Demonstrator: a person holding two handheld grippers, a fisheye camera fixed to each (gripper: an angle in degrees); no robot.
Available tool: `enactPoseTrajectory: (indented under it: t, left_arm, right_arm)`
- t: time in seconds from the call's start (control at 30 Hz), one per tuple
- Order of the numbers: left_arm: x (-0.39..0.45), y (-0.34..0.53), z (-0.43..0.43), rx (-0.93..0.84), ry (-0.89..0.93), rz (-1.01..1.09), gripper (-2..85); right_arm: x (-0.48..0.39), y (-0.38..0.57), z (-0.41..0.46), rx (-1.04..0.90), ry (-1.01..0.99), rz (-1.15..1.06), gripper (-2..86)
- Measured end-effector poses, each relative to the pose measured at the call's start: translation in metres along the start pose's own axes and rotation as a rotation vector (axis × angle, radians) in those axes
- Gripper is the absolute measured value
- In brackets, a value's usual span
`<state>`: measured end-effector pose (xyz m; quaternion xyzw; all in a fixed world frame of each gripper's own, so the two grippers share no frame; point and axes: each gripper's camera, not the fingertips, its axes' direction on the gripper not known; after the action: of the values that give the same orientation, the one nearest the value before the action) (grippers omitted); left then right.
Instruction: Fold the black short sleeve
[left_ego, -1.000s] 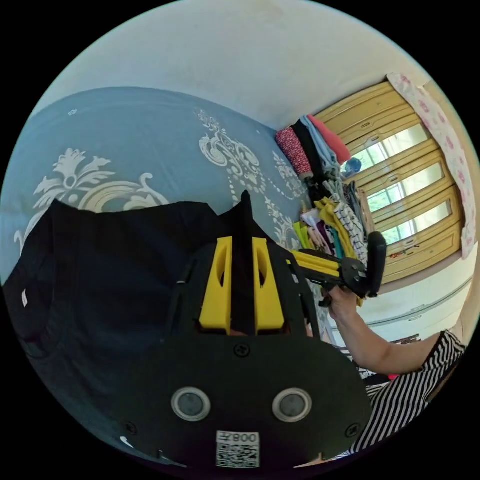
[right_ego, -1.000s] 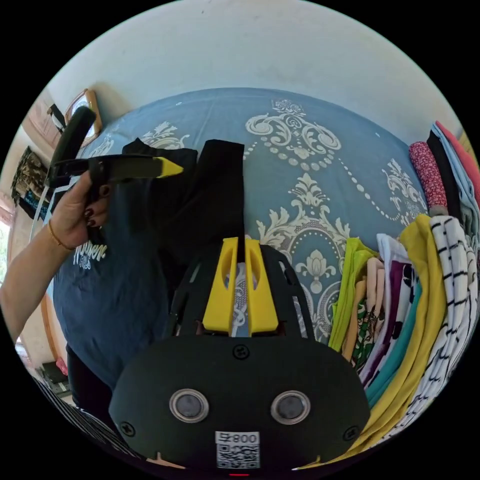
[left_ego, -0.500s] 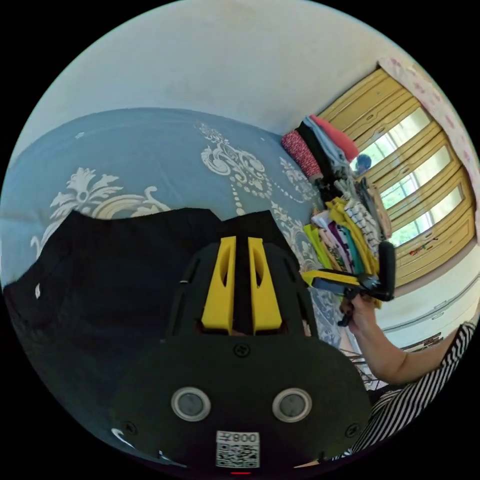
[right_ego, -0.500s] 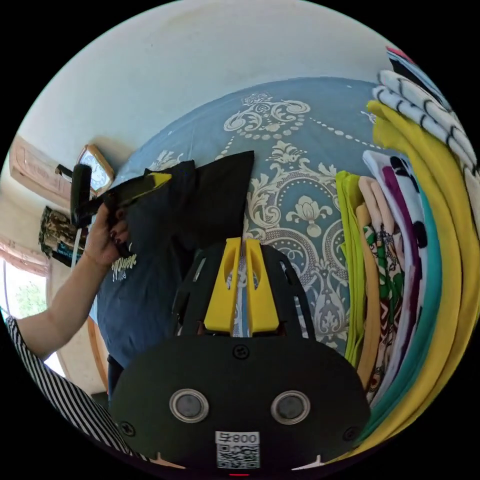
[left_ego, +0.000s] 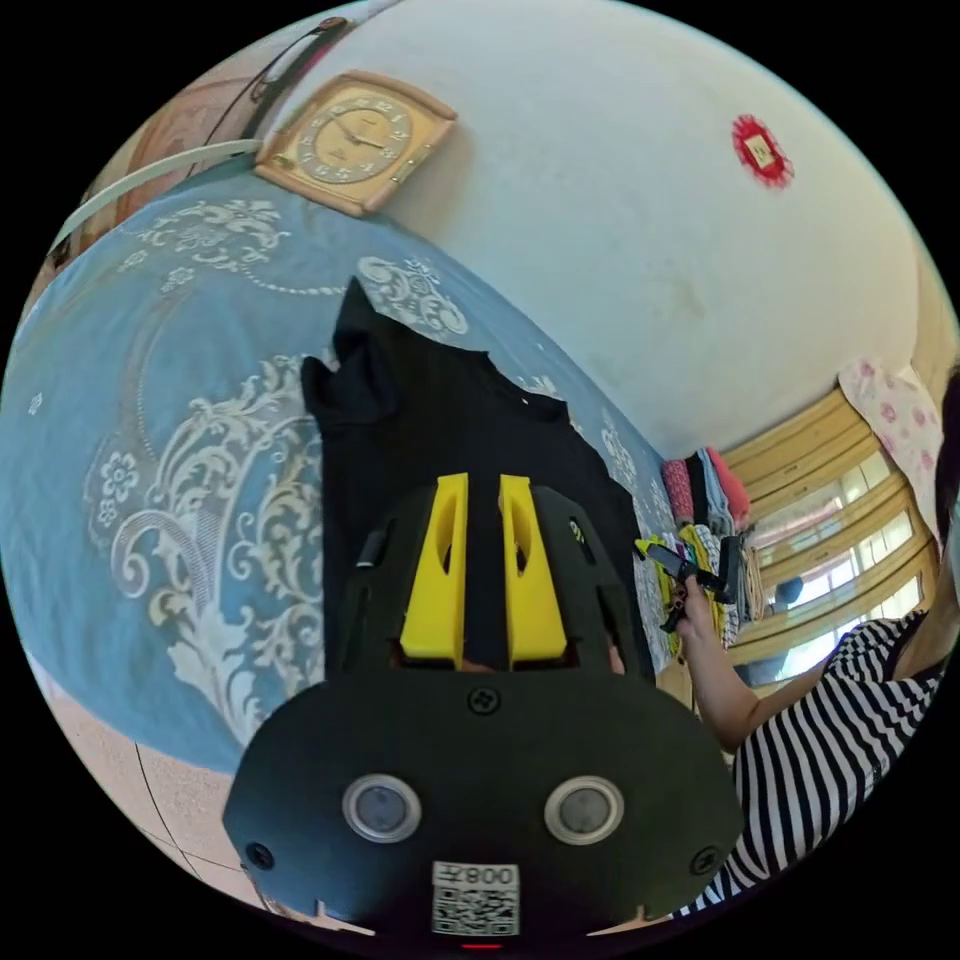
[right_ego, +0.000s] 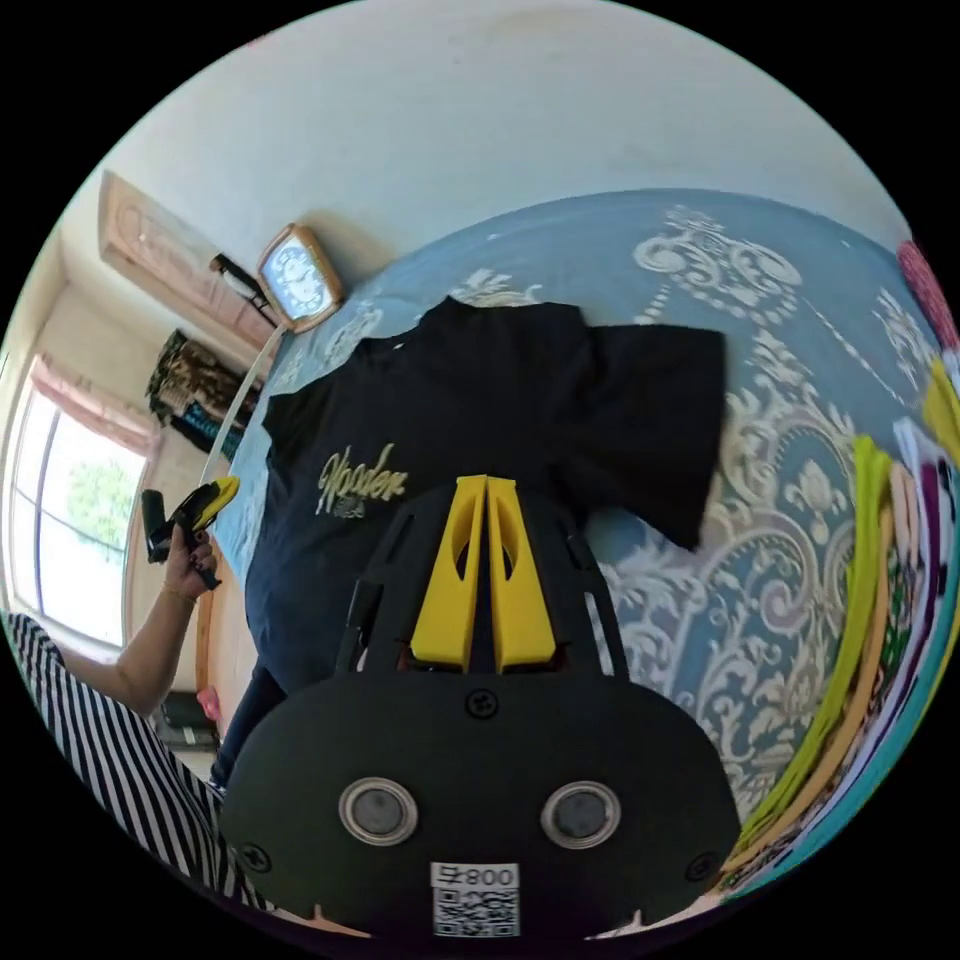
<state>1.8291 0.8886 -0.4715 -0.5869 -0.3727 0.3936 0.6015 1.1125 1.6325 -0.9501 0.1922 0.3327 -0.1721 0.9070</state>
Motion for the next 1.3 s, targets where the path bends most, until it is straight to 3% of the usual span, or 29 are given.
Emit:
enactPoseTrajectory:
  t: [0.37, 0.67, 0.9, 1.07, 1.3]
  left_arm:
    - [-0.082, -0.005, -0.080, 0.096, -0.101, -0.163, 9.1]
    - [-0.102, -0.030, -0.082, -0.013, -0.149, -0.108, 9.4]
    - [-0.089, -0.019, -0.091, -0.036, -0.193, -0.092, 2.4]
    - [-0.015, 0.025, -0.142, 0.196, -0.271, 0.146, 1.2]
    - [0.049, 0.078, -0.110, 0.015, -0.411, 0.407, 0.9]
  right_arm:
    - [-0.202, -0.071, 0.159, -0.217, -0.187, -0.488, 0.5]
    - [-0.353, -0.147, 0.266, -0.237, -0.225, -0.687, 5.7]
    - [-0.478, -0.185, 0.339, -0.262, -0.228, -0.826, 8.0]
    - [-0.544, -0.182, 0.383, -0.286, -0.129, -0.901, 7.8]
    - [-0.559, -0.157, 0.381, -0.247, -0.135, -0.916, 7.8]
